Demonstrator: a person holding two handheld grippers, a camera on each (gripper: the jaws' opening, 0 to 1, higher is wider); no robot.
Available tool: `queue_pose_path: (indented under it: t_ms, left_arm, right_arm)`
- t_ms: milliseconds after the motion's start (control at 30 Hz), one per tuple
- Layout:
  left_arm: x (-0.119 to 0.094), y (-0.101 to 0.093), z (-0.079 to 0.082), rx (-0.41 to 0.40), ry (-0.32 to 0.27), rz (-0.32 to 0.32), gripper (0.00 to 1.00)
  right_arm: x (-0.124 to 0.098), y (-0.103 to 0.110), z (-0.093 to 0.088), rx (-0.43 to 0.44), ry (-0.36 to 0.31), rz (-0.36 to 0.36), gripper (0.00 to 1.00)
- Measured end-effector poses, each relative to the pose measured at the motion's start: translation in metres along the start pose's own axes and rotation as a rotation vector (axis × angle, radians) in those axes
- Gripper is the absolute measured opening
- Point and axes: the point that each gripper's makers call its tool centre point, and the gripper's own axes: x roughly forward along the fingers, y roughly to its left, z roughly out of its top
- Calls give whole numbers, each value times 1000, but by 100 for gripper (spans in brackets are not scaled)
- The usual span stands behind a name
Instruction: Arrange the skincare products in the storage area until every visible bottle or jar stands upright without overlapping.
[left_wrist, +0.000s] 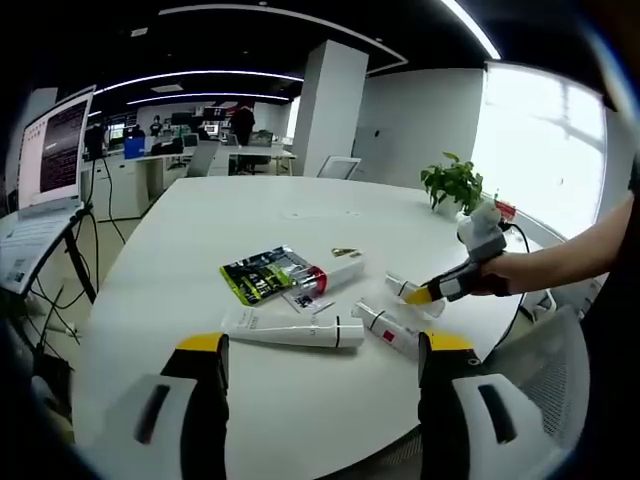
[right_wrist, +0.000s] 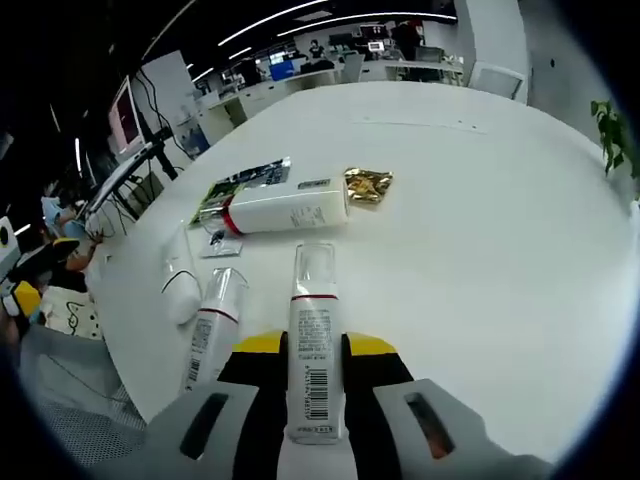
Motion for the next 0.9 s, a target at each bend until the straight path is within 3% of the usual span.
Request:
queue_pose_path:
  t_ms: [133, 267, 333, 433, 600, 667, 900]
  left_arm:
    - [-1, -5, 4, -18, -10, -9, 71]
    - [-3, -11, 11, -46, -30, -30, 72]
    - [-5, -16, 17, -89, -45, -46, 73]
    - [-5, -19, 17, -87, -48, -48, 73]
    - [-7, -29, 20, -81, -48, -71, 73]
    - [-9, -37, 25, -84, -55, -87, 73]
    - [-8, -57, 46, -117, -84, -170, 73]
  right_arm:
    - [-13, 12, 13, 98, -74, 51, 20]
    - [-22, 24, 21, 123, -131, 106, 20]
    - [-30, 34, 24, 101, -163, 136, 20]
    - [-31, 39, 24, 102, -176, 165, 20]
    - [-46, 66, 30, 82, -237, 252, 20]
    - [-50, 75, 35, 78, -278, 308, 21]
    - [-74, 105, 43, 70, -351, 401, 21]
